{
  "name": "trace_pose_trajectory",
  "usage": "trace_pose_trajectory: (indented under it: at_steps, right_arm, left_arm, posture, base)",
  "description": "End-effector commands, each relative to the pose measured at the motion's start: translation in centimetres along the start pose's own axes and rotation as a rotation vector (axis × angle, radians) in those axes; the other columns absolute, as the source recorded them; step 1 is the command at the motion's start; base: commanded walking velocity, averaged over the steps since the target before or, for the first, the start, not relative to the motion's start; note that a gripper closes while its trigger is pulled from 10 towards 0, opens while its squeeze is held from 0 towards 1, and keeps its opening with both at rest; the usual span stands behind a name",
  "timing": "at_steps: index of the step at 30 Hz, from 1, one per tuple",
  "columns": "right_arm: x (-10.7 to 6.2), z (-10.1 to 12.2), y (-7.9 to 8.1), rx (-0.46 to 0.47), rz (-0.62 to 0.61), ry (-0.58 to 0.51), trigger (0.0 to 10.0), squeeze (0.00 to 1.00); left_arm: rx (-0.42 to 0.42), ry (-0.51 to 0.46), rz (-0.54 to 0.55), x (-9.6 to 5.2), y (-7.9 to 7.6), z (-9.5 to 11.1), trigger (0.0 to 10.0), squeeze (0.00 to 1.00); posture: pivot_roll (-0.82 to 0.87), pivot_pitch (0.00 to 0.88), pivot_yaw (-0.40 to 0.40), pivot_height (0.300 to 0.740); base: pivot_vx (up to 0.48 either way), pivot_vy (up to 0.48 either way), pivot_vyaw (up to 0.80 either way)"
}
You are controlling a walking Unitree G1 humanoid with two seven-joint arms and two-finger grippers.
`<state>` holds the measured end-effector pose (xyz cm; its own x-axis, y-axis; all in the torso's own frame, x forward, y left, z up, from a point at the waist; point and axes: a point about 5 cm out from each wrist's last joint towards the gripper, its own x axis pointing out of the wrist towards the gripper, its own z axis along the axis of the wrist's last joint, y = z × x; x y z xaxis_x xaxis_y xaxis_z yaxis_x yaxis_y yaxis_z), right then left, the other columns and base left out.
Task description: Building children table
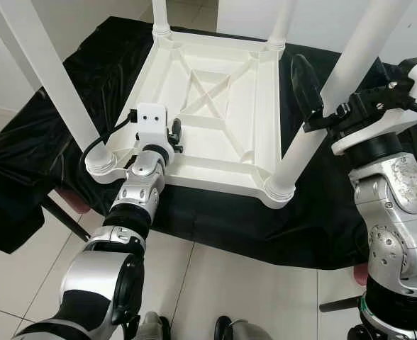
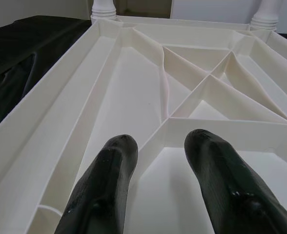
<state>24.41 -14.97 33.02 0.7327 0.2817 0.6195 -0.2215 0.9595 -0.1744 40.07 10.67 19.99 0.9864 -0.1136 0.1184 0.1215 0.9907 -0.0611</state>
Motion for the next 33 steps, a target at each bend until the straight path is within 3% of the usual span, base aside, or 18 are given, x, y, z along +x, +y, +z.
trace_pose_trajectory:
  at_steps: [1,11,17,23,29,33]
  right_arm:
    - [0.0,0.9,0.0,-0.012,0.015,-0.035,0.0,0.00]
    - [0.2,1.9,-1.3,-0.040,-0.075,-0.094,0.0,0.00]
    - [0.1,2.4,-2.7,-0.044,-0.200,-0.122,0.0,0.00]
    - [-0.7,2.4,-4.3,-0.044,-0.316,-0.112,0.0,0.00]
    - [-2.7,1.2,-7.5,-0.014,-0.571,-0.072,0.0,0.00]
    - [-3.7,0.4,-8.6,0.035,-0.664,-0.054,0.0,0.00]
  left_arm:
    - [0.003,0.042,-0.001,-0.5,0.8,-1.5,10.0,0.00]
    - [0.006,0.050,0.084,-0.5,3.0,-1.4,10.0,0.00]
    - [0.044,0.022,0.093,0.2,4.1,0.4,10.0,0.00]
    - [0.069,-0.002,0.085,0.8,4.3,1.6,10.0,0.00]
    - [0.104,-0.060,0.061,1.8,3.7,4.4,10.0,0.00]
    - [0.120,-0.090,0.053,2.3,3.4,5.9,10.0,0.00]
  posture:
    - [-0.05,0.139,-0.020,0.740]
    - [-0.06,0.138,-0.027,0.740]
    - [-0.06,0.139,-0.010,0.740]
    - [-0.06,0.142,-0.002,0.740]
    - [-0.05,0.144,0.006,0.740]
    - [-0.05,0.143,0.007,0.740]
  base:
    - [0.000,0.000,0.00]
    - [0.000,0.000,0.00]
    - [0.000,0.000,0.00]
    - [0.000,0.000,0.00]
    - [0.000,0.000,0.00]
    - [0.000,0.000,0.00]
